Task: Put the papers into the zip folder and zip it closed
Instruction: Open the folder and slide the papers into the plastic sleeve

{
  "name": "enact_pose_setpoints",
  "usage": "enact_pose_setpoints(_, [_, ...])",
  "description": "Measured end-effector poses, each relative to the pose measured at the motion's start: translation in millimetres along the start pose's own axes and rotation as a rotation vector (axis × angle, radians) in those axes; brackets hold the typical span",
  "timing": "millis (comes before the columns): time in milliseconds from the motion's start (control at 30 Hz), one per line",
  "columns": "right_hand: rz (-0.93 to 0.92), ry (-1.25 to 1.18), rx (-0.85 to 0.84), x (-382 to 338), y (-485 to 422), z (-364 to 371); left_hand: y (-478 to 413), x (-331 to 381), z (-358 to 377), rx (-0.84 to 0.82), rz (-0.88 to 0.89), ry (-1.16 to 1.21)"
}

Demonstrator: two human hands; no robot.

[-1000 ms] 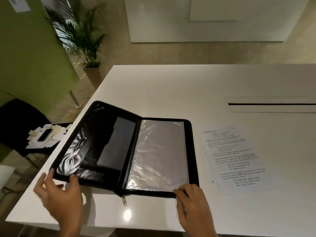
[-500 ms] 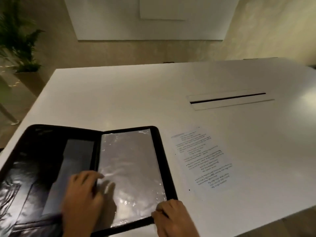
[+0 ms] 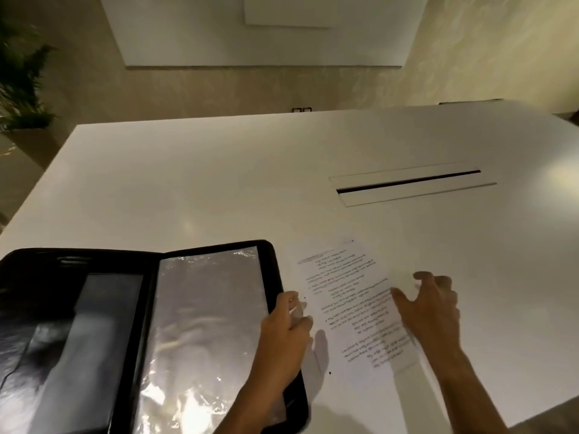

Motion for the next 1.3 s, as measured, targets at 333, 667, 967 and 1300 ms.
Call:
enact_pose_setpoints(333, [-0.119,0.205,-0.230,-6,-45,23,-6,-22,40,0.230,-0.150,0.381])
enact_pose_setpoints(667, [-0.271,0.232,-0.294,-28,-40,21,-27,-14,57,0.332,-0.089,0.490])
enact_pose_setpoints(967, [-0.272,0.195,-0.294,-31,-46,28,-26,-12,55,0.467,-0.115,0.495])
enact_pose_setpoints(1300, [-0.209,0.137,-0.352,-34,-56,32,-31,-13,60,0.461,-0.148,0.505])
Point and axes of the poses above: each hand's wrist, its own y-axis away from the middle knuckle, its own z-axis out of the palm, x = y × z, the point moved 6 cm from there along -y, towards the middle knuckle, and after that the axes turned 13 degrees about y, right-handed, at the moved point
